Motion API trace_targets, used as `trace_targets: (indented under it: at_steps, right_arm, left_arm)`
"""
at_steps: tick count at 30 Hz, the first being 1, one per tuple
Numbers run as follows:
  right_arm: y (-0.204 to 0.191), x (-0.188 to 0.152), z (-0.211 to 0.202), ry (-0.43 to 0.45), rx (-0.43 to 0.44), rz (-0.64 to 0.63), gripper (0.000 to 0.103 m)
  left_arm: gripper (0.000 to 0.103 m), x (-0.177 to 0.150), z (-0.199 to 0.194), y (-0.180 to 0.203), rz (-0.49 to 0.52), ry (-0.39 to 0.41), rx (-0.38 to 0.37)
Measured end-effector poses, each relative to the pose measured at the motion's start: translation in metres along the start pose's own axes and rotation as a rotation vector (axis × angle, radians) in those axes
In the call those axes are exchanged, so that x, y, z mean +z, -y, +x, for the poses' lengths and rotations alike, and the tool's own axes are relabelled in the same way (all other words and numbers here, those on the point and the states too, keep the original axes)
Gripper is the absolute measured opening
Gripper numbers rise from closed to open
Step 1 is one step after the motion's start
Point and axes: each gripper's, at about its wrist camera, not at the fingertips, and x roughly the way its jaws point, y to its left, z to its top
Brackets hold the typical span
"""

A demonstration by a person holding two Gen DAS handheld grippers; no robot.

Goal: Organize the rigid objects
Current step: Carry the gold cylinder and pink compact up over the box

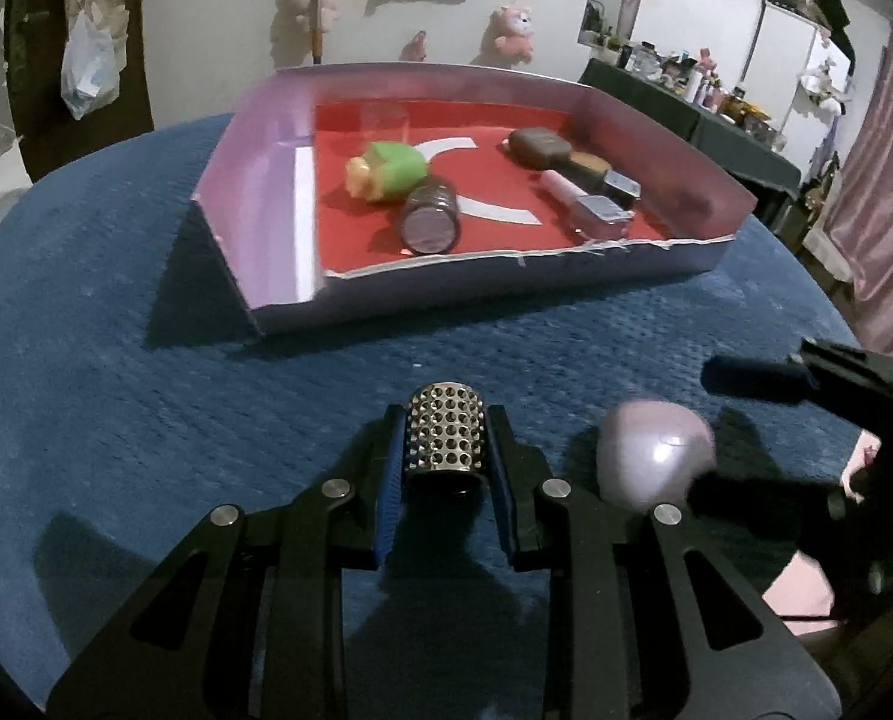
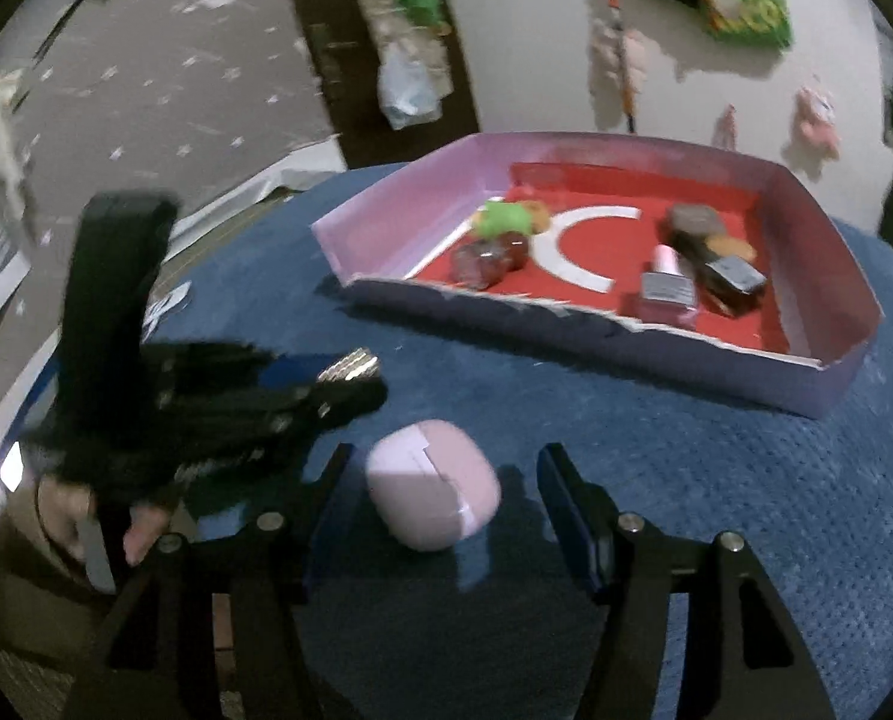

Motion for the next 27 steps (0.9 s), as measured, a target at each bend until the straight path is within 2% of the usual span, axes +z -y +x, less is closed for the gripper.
trace_targets:
  at_steps: [3,6,8,9,10,12,14,17,18,19,21,24,27]
  right_arm:
    - [-0.011,-0.006,0.008,0.006,-0.031,-0.062,0.064]
    - [-0.010,-0.013,0.020,-0.017,-0.047,-0.064,0.065]
    - [-0.012,-0.016,0.021,0.000,-0.060,-0.084,0.064]
    - [-0.014,-0.017,0.023,-0.002,-0.070,-0.097,0.062]
    - [-0.015,-0.017,0.023,0.002,-0.080,-0.110,0.055]
    - [-0.016,-0.016,0.023,0.004,-0.066,-0.109,0.055]
    - [-0.015,-0.016,0.023,0.004,-0.063,-0.108,0.055]
    - [-0.012,-0.015,0.021,0.007,-0.050,-0.089,0.054]
    - [-0.010,-0.014,0.020,0.010,-0.048,-0.080,0.054]
    - [-0.009,-0.013,0.019,0.014,-0.051,-0.073,0.054]
    - [-0.007,-0.011,0.017,0.019,-0.064,-0.064,0.054]
    - [0.000,-0.008,0.017,0.015,-0.087,-0.041,0.054]
    - [0.008,-0.003,0.016,0.007,-0.096,-0.002,0.054]
  left_arm:
    - [0.025,0.000,0.001,-0.001,0.005,0.008,-0.008]
    - [0.027,-0.002,0.002,0.002,0.026,0.019,0.007]
    - [0.029,-0.001,0.002,0.004,0.030,0.024,0.008]
    - [0.033,-0.001,0.002,0.004,0.030,0.026,0.000]
    - [0.043,-0.001,0.002,0.004,0.027,0.026,-0.015]
    - [0.054,0.000,0.003,0.004,0.014,0.029,-0.052]
    - [0.054,0.000,0.004,0.007,0.018,0.036,-0.033]
    - [0.052,-0.002,0.004,0.012,0.048,0.041,-0.009]
    - [0.046,-0.002,0.004,0.012,0.052,0.044,0.000]
    - [0.034,-0.002,0.004,0.011,0.052,0.046,0.006]
    - [0.025,-0.001,0.003,0.007,0.038,0.046,0.002]
    - [0.024,0.001,0.000,0.000,0.000,0.049,-0.021]
    - [0.024,0.003,-0.007,0.005,0.018,0.071,-0.016]
